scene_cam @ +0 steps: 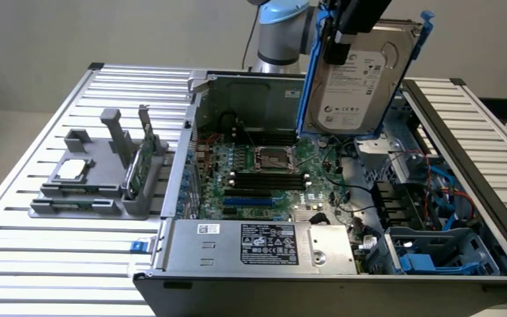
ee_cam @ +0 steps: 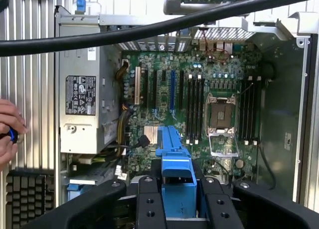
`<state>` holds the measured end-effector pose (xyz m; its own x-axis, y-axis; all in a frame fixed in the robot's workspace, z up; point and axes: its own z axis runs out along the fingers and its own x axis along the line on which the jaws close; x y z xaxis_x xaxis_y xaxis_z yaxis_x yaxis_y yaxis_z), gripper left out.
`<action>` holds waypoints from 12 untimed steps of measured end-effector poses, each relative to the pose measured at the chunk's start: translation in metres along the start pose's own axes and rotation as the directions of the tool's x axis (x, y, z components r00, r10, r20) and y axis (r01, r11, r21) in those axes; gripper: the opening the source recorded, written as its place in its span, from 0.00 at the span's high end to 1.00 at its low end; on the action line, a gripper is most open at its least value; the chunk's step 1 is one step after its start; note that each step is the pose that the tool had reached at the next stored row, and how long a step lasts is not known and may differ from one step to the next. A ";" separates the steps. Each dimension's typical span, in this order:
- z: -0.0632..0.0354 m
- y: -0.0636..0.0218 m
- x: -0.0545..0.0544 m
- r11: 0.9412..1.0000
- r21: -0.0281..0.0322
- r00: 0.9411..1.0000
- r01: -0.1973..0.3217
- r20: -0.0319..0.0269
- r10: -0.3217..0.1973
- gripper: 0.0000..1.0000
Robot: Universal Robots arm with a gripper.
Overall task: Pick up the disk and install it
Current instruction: 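Pick up the disk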
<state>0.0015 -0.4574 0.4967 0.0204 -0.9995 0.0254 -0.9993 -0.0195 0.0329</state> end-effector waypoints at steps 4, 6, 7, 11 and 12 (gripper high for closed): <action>0.0025 -0.0083 0.008 1.000 0.000 1.000 0.000 -0.002 0.000 0.67; 0.0035 -0.0129 0.012 1.000 0.001 1.000 0.000 -0.002 0.000 0.67; 0.0038 -0.0158 0.013 1.000 0.001 1.000 0.000 -0.003 0.000 0.67; 0.0042 -0.0285 0.020 1.000 0.000 1.000 0.000 -0.003 0.000 0.67; 0.0043 -0.0320 0.023 1.000 0.001 1.000 0.000 -0.003 0.000 0.67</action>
<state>0.0338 -0.4794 0.4920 0.0205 -0.9994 0.0280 -0.9993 -0.0196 0.0324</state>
